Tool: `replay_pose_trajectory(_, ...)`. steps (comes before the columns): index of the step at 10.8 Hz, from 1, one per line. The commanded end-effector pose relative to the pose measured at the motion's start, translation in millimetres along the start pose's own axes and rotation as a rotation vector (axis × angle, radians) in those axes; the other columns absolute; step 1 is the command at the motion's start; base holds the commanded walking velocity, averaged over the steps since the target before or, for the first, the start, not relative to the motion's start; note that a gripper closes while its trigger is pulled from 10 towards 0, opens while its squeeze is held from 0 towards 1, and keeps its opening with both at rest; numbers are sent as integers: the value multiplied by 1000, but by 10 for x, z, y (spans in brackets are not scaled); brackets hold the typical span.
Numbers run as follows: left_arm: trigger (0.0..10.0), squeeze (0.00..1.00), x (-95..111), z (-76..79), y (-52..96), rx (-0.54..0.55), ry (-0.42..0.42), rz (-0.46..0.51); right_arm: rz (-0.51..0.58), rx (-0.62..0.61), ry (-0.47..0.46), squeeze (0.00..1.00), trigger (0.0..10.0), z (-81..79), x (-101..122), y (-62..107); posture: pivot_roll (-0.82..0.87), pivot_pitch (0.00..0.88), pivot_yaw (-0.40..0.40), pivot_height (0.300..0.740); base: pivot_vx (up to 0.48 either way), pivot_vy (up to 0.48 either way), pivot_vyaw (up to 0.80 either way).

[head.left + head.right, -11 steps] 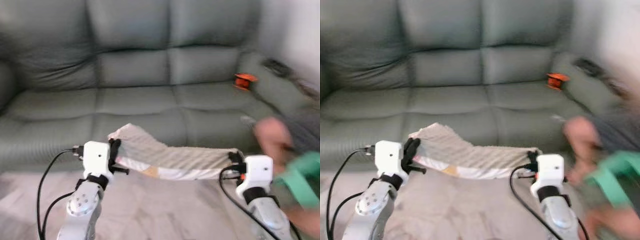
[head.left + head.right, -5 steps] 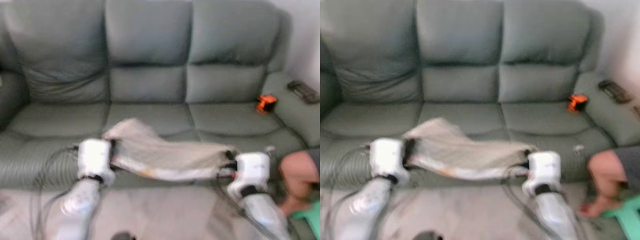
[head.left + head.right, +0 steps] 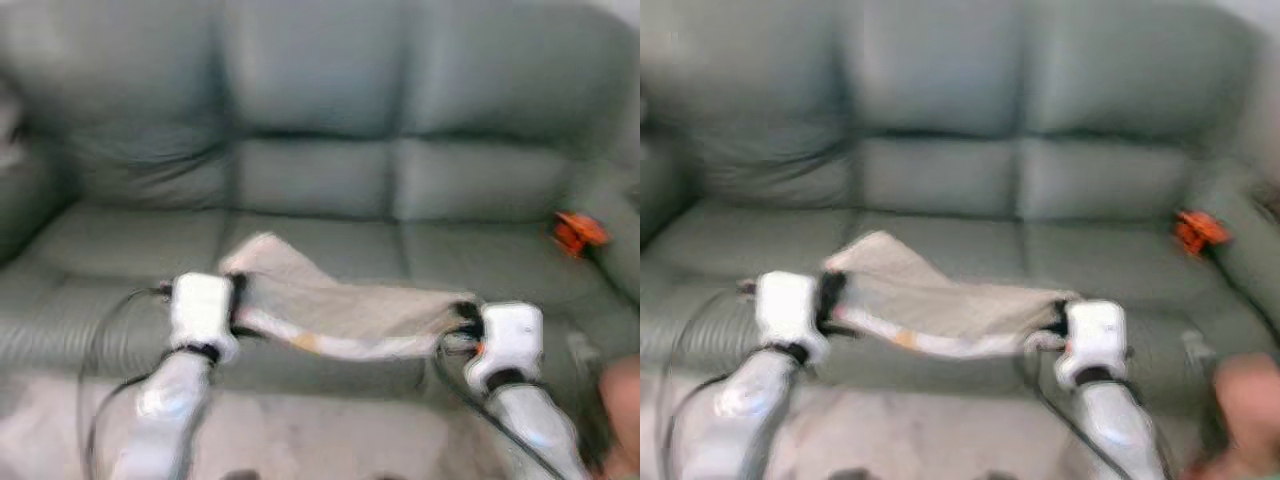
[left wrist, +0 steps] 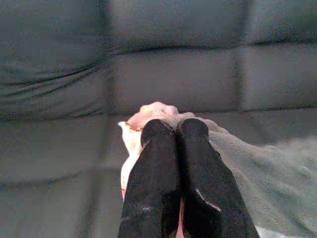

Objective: Move the pillow to the sofa

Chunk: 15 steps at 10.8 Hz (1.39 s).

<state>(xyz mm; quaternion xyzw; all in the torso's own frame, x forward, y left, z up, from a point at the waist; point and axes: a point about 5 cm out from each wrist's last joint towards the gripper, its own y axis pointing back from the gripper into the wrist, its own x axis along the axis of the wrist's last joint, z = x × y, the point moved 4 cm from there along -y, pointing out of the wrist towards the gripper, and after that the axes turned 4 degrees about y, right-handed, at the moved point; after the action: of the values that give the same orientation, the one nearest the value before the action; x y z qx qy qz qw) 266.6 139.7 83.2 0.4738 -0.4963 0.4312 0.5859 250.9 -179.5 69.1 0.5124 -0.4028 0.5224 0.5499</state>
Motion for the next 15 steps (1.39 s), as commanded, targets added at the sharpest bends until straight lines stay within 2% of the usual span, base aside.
replay_pose_trajectory(1, 10000, 0, 42, 44, -19, -13, -1, 14, -1, -5, 4, 0, 10000, 33, -7, 26, -7, 0, -10, 740, 0, 0, 0)
replay_pose_trajectory(7, 10000, 0, 48, 72, -42, -27, -6, 21, -3, -5, 5, 0, 10000, 24, -19, -1, -8, 0, -13, 740, 0, 0, 0)
replay_pose_trajectory(15, 10000, 0, 27, 150, -41, -63, 15, 11, -5, -4, 7, 0, 10000, 15, -11, 8, -13, 0, -11, 740, 303, 0, 0)
